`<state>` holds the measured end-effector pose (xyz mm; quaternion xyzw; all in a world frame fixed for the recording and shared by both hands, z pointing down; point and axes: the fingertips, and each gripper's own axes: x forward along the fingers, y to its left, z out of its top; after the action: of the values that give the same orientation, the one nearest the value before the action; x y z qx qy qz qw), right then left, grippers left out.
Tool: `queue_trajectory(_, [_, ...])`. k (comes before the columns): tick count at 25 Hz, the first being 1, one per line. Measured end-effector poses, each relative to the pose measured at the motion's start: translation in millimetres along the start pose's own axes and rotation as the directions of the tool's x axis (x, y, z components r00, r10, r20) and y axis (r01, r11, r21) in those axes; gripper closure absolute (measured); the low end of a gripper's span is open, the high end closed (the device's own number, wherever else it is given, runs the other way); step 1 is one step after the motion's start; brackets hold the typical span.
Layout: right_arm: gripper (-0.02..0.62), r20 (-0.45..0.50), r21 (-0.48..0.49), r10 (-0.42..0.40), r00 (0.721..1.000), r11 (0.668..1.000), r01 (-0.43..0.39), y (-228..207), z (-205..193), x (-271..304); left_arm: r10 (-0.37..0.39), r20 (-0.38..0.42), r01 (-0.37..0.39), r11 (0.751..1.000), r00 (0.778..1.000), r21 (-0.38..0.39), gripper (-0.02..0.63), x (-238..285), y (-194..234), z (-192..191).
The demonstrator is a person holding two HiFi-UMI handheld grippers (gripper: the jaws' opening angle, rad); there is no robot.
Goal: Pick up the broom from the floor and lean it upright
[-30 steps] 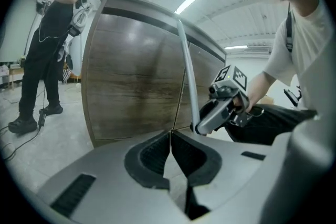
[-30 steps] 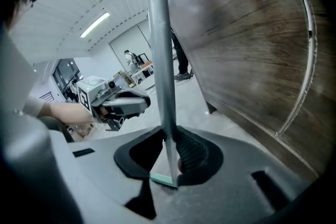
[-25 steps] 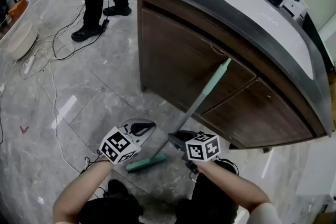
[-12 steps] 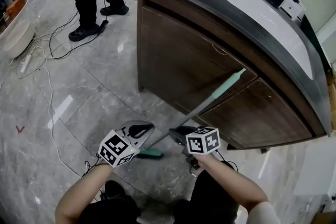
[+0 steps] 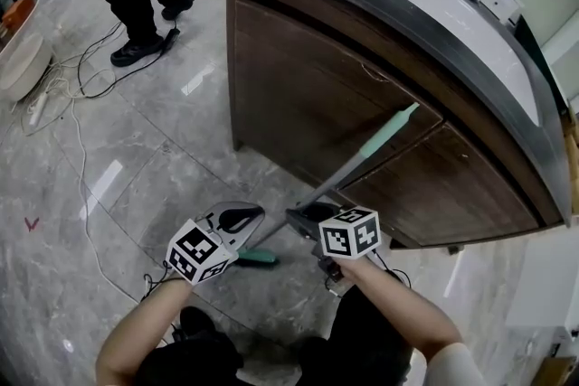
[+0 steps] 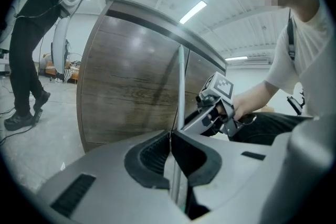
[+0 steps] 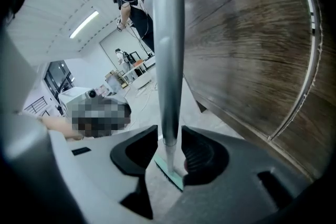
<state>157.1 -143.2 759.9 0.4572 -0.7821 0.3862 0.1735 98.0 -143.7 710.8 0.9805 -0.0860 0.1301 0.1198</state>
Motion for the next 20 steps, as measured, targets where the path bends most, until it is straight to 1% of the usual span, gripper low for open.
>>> queue_trajectory(4, [0.437, 0.029, -0.002, 0.011, 1.000, 1.000, -0.011, 2.9, 7.5, -9.0, 0.001, 0.005, -0.001, 1.000, 1.000, -0.003, 0.595, 1.4, 0.3, 1.1])
queue_trajectory(11, [0.426, 0.108, -0.136, -0.010, 0.994, 0.990, 0.025, 6.0, 40.3, -31.4, -0.004, 0.056, 0.004, 1.000, 0.998, -0.002, 0.595, 6.1, 6.4, 19.6])
queue_trajectory(15, [0.416, 0.146, -0.182, 0.000, 0.989, 0.983, 0.027, 5.5, 51.3, -45.2, -0.038, 0.079, 0.036, 0.999, 0.996, 0.018, 0.595, 11.8, 0.8, 33.1])
queue_trajectory(18, [0.411, 0.170, -0.223, -0.008, 0.985, 0.974, 0.046, -0.5, 54.5, -57.9, -0.066, 0.085, 0.065, 0.998, 0.994, 0.018, 0.595, 17.2, -4.9, 46.0])
queue_trajectory(20, [0.414, 0.179, -0.234, -0.020, 0.984, 0.970, 0.062, -6.8, 55.0, -65.3, -0.092, 0.086, 0.089, 0.996, 0.992, 0.029, 0.595, 22.1, -9.2, 46.9])
